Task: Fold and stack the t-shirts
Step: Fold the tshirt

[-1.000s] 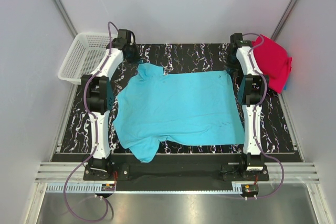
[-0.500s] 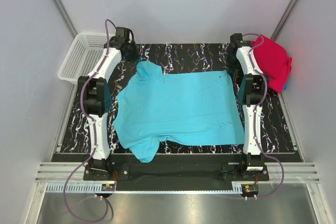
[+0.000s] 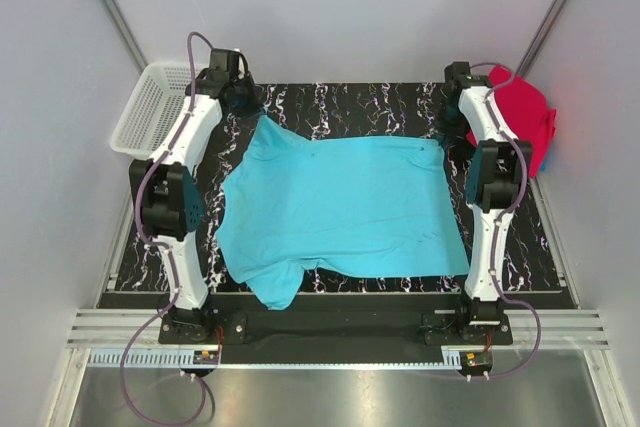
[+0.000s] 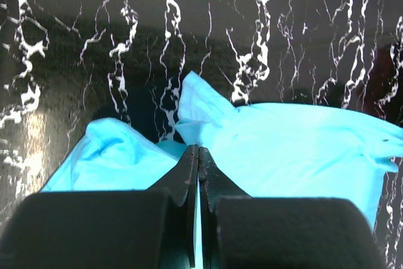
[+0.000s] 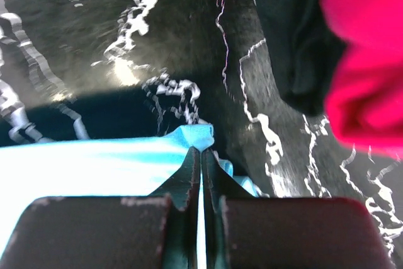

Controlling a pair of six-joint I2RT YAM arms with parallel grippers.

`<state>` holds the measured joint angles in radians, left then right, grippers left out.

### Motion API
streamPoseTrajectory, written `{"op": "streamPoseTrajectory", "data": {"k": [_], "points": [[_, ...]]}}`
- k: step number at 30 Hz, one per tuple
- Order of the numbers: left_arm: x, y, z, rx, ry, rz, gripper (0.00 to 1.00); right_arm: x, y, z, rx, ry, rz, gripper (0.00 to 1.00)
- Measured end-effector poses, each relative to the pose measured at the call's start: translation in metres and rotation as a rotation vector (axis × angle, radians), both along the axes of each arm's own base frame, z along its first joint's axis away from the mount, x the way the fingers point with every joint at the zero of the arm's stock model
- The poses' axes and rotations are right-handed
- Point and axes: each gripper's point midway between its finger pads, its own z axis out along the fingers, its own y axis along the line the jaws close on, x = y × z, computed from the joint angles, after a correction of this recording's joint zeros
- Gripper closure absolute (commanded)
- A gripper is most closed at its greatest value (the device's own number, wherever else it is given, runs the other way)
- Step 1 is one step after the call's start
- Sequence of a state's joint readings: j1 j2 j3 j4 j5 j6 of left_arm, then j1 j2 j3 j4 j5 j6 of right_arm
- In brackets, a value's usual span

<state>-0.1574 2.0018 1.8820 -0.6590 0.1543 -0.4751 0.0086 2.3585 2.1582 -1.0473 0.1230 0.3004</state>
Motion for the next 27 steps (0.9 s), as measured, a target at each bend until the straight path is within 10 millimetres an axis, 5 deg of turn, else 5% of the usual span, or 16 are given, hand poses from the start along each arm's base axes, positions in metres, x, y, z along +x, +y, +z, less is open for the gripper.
{"op": "streamPoseTrajectory", "data": {"k": [7, 17, 23, 27], "points": [[-0.026, -0.002, 0.012, -0.001, -0.004, -0.013, 1.0, -0.014, 0.008, 0.045, 0.001, -0.081, 0.016, 1.0], [-0.082, -0.011, 0.034, 0.003, -0.028, -0.047, 1.0, -0.067, 0.027, 0.052, 0.009, -0.05, 0.042, 1.0], [-0.117, -0.004, 0.053, 0.038, -0.053, -0.03, 1.0, -0.093, 0.023, 0.062, -0.007, -0.059, 0.021, 1.0], [-0.139, 0.007, 0.046, 0.065, -0.035, 0.003, 1.0, -0.108, 0.018, 0.068, -0.021, -0.068, -0.002, 1.0]]}}
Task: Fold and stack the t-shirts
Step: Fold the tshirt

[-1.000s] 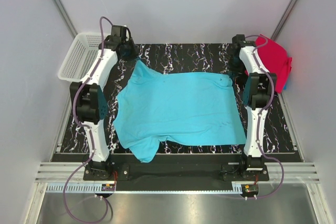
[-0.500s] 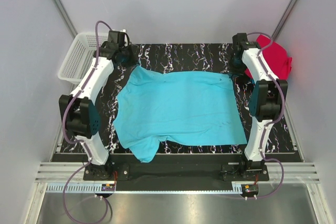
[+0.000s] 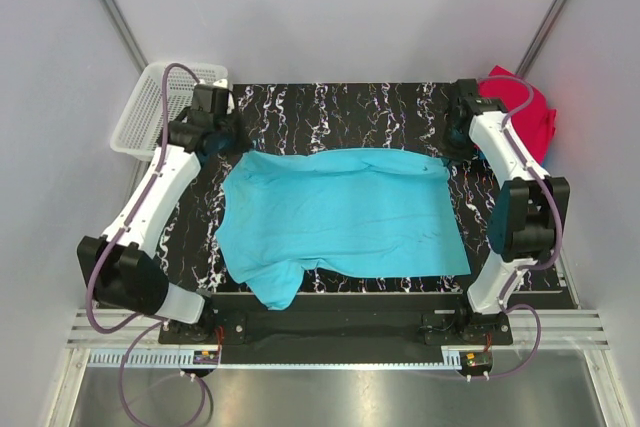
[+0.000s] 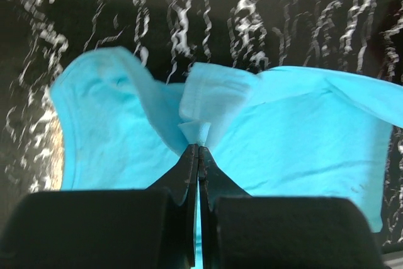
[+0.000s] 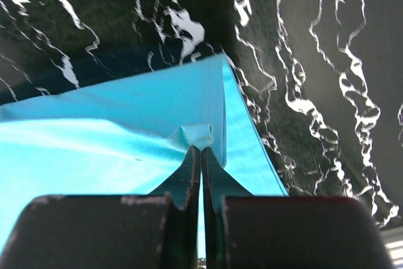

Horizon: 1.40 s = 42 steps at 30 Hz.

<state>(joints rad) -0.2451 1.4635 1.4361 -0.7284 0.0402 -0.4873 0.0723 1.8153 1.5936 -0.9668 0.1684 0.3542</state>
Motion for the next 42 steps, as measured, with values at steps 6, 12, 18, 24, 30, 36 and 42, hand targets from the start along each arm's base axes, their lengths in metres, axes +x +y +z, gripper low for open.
{"op": "streamPoseTrajectory", "data": {"k": [6, 12, 18, 24, 30, 36, 42], "points": [[-0.032, 0.015, -0.036, 0.044, 0.102, 0.049, 1.0, -0.026, -0.002, -0.009, 0.001, 0.033, -0.026, 1.0], [-0.063, 0.023, -0.075, 0.074, 0.212, 0.075, 1.0, -0.061, -0.003, -0.029, 0.005, 0.107, -0.049, 1.0], [-0.082, 0.024, -0.085, 0.073, 0.237, 0.092, 1.0, -0.086, -0.005, -0.042, 0.003, 0.153, -0.068, 0.96], [-0.099, 0.029, -0.098, 0.077, 0.266, 0.12, 0.83, -0.101, -0.008, -0.051, -0.01, 0.175, -0.101, 0.54], [-0.123, 0.038, -0.116, 0.084, 0.33, 0.173, 0.49, -0.118, -0.014, -0.058, -0.034, 0.196, -0.141, 0.37], [-0.136, 0.046, -0.117, 0.089, 0.336, 0.219, 0.53, -0.12, -0.013, -0.048, -0.024, 0.149, -0.161, 0.36], [-0.133, 0.044, -0.115, 0.083, 0.336, 0.219, 0.58, -0.107, -0.009, -0.04, 0.004, 0.109, -0.157, 0.39]]}}
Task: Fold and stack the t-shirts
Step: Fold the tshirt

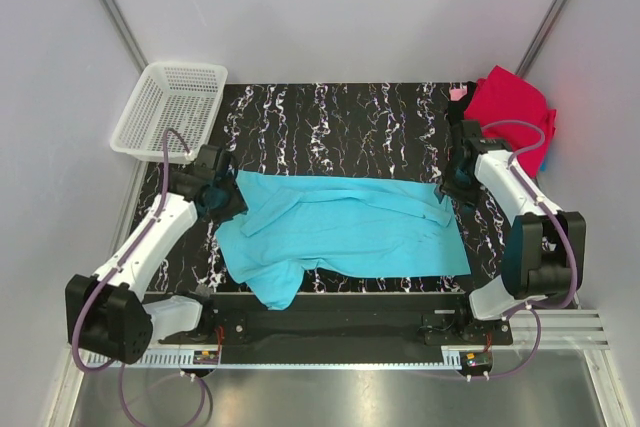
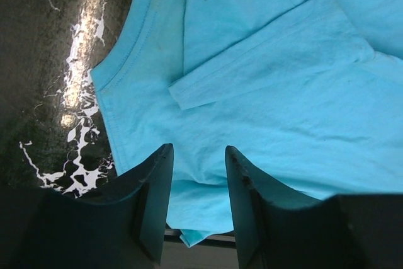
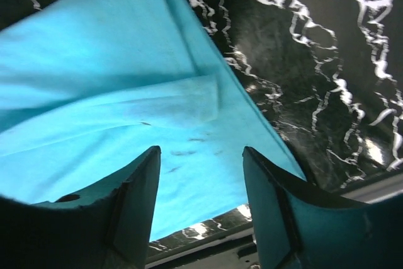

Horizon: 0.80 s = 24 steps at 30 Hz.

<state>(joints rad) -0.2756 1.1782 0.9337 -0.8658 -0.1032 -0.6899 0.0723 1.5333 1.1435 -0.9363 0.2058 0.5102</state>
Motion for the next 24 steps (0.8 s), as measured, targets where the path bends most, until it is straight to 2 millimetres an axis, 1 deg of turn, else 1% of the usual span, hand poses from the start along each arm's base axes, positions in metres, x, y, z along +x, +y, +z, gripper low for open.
{"op": "streamPoseTrajectory", "data": {"k": [3, 4, 7, 9, 11, 13, 15, 17, 20, 22, 24], "points": [[0.007, -0.009, 0.001, -0.036, -0.01, -0.017, 0.63, 0.008, 0.01, 0.001, 0.051, -0.029, 0.015, 0.48], [0.009, -0.014, 0.001, -0.059, -0.013, -0.029, 0.63, 0.01, 0.013, 0.0, 0.07, -0.037, 0.023, 0.5], [0.015, -0.024, 0.003, -0.107, -0.03, -0.052, 0.64, 0.013, 0.023, -0.007, 0.123, -0.051, 0.043, 0.52], [0.019, -0.03, 0.003, -0.132, -0.041, -0.065, 0.65, 0.01, 0.028, -0.014, 0.149, -0.04, 0.052, 0.52], [0.023, -0.033, 0.0, -0.139, -0.039, -0.07, 0.65, 0.006, 0.031, -0.023, 0.169, -0.022, 0.059, 0.53], [0.023, -0.034, -0.01, -0.135, -0.015, -0.069, 0.67, 0.002, 0.034, -0.031, 0.186, -0.001, 0.064, 0.53], [0.02, -0.034, -0.024, -0.127, 0.026, -0.065, 0.69, -0.001, 0.036, -0.037, 0.196, 0.013, 0.066, 0.53], [0.013, -0.034, -0.042, -0.11, 0.089, -0.058, 0.69, -0.003, 0.038, -0.038, 0.208, 0.018, 0.069, 0.53], [0.004, -0.038, -0.064, -0.08, 0.166, -0.063, 0.7, -0.001, 0.04, -0.038, 0.216, 0.01, 0.072, 0.53], [-0.001, -0.04, -0.072, -0.061, 0.192, -0.064, 0.7, 0.0, 0.04, -0.038, 0.217, 0.006, 0.073, 0.53], [-0.004, -0.039, -0.075, -0.043, 0.198, -0.062, 0.7, 0.001, 0.04, -0.037, 0.218, 0.002, 0.074, 0.53]]}}
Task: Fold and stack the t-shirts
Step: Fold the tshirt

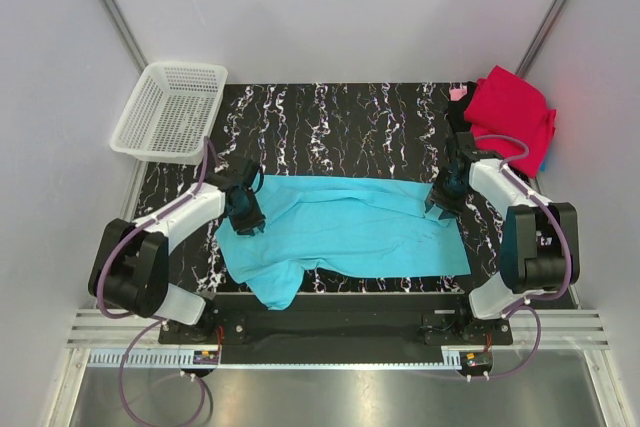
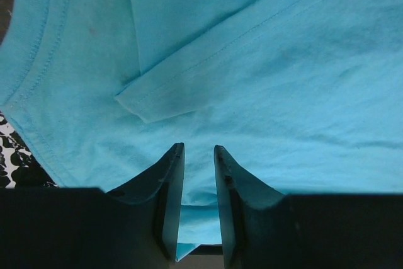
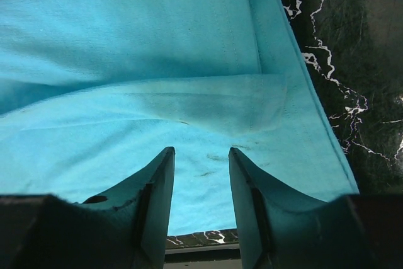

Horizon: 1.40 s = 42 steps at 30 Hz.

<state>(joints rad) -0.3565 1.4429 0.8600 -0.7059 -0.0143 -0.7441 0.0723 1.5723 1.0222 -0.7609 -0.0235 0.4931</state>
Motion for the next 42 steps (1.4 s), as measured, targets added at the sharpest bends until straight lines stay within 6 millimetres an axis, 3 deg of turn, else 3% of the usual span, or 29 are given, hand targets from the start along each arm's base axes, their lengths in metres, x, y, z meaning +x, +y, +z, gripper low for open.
{"op": "streamPoseTrajectory", "data": {"k": [13, 22, 35, 42], "points": [[-0.001, 0.042, -0.007, 0.214, -0.005, 0.095, 0.7, 0.001, 0.0, 0.0, 0.001, -0.005, 0.019, 0.52], [0.006, 0.055, -0.02, 0.241, 0.043, 0.145, 0.69, 0.001, 0.0, 0.0, -0.002, -0.007, 0.03, 0.51], [0.019, 0.05, -0.023, 0.181, 0.018, 0.142, 0.69, 0.0, -0.001, -0.005, -0.006, 0.008, 0.04, 0.5], [0.023, 0.045, -0.01, 0.143, -0.028, 0.141, 0.69, -0.002, -0.001, -0.006, -0.007, 0.013, 0.04, 0.5]]}}
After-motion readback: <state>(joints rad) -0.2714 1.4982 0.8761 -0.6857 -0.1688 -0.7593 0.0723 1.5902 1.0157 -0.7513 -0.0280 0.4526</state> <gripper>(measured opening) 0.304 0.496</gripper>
